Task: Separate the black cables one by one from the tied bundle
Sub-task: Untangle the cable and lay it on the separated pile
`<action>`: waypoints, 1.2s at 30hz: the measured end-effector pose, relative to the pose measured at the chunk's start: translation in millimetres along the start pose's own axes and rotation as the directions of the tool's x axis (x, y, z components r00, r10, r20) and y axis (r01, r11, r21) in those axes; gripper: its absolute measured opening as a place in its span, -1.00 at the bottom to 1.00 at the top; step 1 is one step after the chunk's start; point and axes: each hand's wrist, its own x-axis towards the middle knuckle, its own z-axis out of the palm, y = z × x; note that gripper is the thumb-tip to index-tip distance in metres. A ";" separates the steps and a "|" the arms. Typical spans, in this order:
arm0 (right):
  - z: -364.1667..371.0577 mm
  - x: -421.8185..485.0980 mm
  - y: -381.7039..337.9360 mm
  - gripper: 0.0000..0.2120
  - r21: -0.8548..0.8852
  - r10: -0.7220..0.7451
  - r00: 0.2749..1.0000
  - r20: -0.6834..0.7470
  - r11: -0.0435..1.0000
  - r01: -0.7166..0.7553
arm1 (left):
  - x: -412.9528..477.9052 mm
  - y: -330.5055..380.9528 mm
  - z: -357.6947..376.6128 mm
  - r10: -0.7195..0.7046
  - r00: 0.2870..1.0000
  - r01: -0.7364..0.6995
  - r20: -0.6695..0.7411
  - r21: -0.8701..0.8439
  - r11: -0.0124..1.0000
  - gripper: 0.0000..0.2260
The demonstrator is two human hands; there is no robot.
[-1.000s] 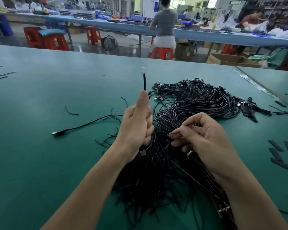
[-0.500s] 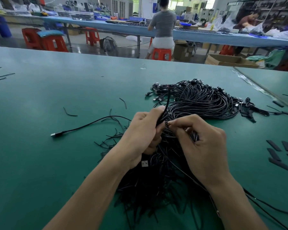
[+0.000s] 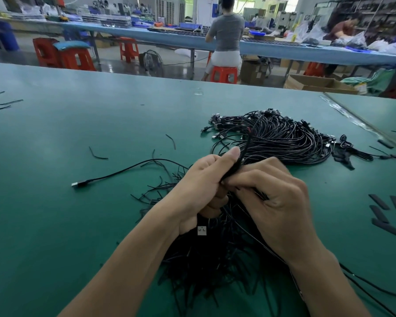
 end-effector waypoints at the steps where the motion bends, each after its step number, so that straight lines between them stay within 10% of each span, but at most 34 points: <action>1: -0.7 0.6 0.1 -0.92 -0.050 -0.006 1.000 -0.010 0.999 0.006 | 0.2 -0.3 0.4 -0.001 1.000 0.001 -0.006 -0.005 1.000 -0.58; 8: -5.8 3.1 -6.9 -0.94 -0.307 -0.120 0.990 0.071 0.942 0.136 | 2.4 -3.7 -1.3 -0.013 0.999 0.012 -0.042 -0.030 0.999 -0.58; 16: -11.6 6.8 -3.6 -0.93 -0.186 0.015 1.000 -0.014 0.982 -0.017 | -1.2 -4.4 3.4 -0.124 0.991 0.114 0.059 0.143 0.983 -0.34; 21: -14.1 8.7 -0.7 -0.95 0.044 0.117 0.993 -0.009 0.992 -0.116 | -5.7 2.7 1.8 -0.147 0.951 0.153 0.271 -0.003 0.988 -0.72; 26: -25.0 10.0 1.7 -0.87 0.181 0.272 0.953 0.134 0.939 -0.293 | -10.8 -1.0 3.1 -0.093 0.941 0.022 0.327 0.215 0.976 -0.68; 36: -20.0 6.2 -8.8 -0.80 -0.187 0.280 0.926 0.252 0.953 -0.238 | -0.3 -9.5 9.4 0.077 0.988 -0.143 0.130 0.638 0.757 -0.93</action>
